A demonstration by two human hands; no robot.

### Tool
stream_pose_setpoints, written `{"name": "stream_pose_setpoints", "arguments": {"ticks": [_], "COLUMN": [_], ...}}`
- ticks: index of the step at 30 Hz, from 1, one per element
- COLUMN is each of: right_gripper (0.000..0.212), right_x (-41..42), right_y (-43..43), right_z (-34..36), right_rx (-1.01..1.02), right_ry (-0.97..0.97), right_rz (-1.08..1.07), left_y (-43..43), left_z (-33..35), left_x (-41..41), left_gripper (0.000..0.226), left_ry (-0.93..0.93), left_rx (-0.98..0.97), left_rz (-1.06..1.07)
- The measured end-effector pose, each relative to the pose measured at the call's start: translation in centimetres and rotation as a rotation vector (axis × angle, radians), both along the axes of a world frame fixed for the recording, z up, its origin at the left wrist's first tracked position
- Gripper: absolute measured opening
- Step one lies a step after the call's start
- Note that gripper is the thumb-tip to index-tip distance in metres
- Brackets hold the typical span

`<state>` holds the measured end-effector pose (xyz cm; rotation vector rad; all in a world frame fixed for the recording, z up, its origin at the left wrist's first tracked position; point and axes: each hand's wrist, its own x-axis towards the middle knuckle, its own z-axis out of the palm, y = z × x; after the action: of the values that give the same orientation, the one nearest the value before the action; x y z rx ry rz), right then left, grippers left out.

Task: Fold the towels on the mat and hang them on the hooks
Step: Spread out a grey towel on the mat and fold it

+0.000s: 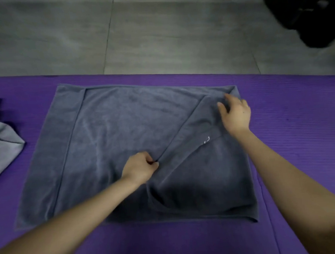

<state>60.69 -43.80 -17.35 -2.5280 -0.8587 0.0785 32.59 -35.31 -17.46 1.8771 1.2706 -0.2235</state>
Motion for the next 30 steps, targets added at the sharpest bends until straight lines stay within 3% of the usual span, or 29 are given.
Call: {"name": "stream_pose_setpoints", "arguments": {"ticks": [3,7,11,16,22,26,30], "right_gripper": [0.044,0.031,0.022,0.02,0.006,0.021,0.031], "right_x": [1.1,2.0,2.0,-0.4,-5.3,-9.4,-16.1], "right_y": [2.7,4.7,4.7,6.9,16.6,24.7,30.6], "right_z": [0.0,-0.1,1.2,7.0,15.2,17.7,15.6], "right_rx": [-0.131,-0.25,-0.149,0.08,0.162,0.251,0.224], "right_ry": [-0.011,-0.098,-0.117,-0.039,0.091,0.228,0.335], "right_rz": [0.046,0.003,0.001,0.072,0.178,0.209,0.287], "left_y": [-0.6,-1.3,-1.5,-0.3,2.4,5.4,8.2], "left_z": [-0.5,-0.6,0.5,5.0,11.1,12.1,10.7], "left_x": [-0.7,-1.8,-2.6,-4.4,-10.7,-15.6,-20.2], "left_gripper": [0.012,0.017,0.009,0.008,0.01,0.014,0.021], "left_ry": [-0.062,-0.069,-0.043,-0.302,-0.512,-0.584,-0.572], "left_rx": [-0.037,-0.089,-0.166,-0.446,-0.629,-0.58,-0.499], "left_rz": [0.103,0.092,0.045,0.297,0.496,0.6,0.707]}}
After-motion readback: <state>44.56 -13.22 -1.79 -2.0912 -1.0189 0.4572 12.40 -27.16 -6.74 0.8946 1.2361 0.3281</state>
